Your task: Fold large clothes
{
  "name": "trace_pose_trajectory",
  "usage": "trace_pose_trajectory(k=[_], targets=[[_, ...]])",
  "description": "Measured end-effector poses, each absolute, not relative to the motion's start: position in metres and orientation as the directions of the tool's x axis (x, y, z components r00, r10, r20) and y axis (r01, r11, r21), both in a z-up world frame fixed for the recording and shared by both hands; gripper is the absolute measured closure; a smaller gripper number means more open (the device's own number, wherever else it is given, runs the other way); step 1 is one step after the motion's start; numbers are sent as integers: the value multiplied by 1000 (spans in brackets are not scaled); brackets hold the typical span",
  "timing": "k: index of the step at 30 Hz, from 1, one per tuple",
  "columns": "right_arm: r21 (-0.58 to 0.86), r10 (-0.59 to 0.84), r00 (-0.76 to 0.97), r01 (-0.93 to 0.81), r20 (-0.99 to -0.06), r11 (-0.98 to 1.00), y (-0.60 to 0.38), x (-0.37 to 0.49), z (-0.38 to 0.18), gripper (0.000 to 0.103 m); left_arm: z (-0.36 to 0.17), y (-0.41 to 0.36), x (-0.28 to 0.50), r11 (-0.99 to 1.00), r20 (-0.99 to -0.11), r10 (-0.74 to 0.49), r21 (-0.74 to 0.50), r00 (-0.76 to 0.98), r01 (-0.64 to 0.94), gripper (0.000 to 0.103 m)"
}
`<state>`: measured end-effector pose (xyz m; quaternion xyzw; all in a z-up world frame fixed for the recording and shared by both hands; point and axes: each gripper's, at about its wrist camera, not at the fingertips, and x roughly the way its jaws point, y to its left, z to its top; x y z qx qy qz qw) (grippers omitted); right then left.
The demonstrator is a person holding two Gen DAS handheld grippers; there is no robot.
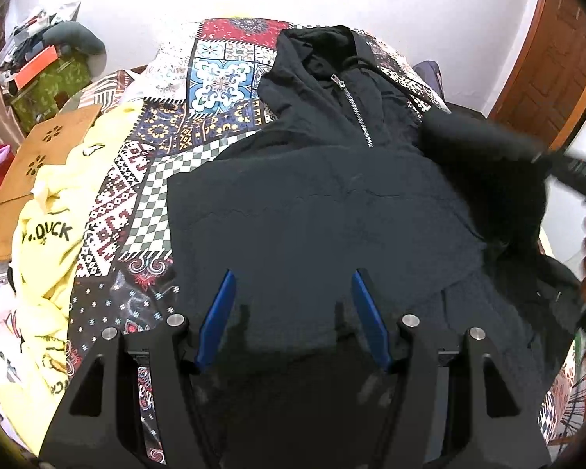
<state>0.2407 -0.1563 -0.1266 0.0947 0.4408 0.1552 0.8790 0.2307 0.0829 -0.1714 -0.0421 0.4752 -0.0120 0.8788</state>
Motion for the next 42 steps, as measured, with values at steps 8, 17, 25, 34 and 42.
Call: trace_pose_trajectory(k=[8,17,25,34,42], targets=[[261,330,345,-231,-878,937,-116,232,-180,82,-181,86,222,996,-847,-65,-89,528,-21,42],[388,454,253,-271,-854,881,-135,214,-156,59,-188,76,224,996,-857,-76,-89,510,-3,42],[403,430,433,-157,-793,902,-198,209,-119,50,-187,68,229,995,-855,-88,-101,510,3,42],[502,398,449,137,-800,854,-272,229,-157,46,-189,62,232,993,-854,-108,-116,508,15,42],[572,460,377,281,-804,771,-283,247,-210,46,-197,61,239,992,-864,-114,-126,491,9,42]])
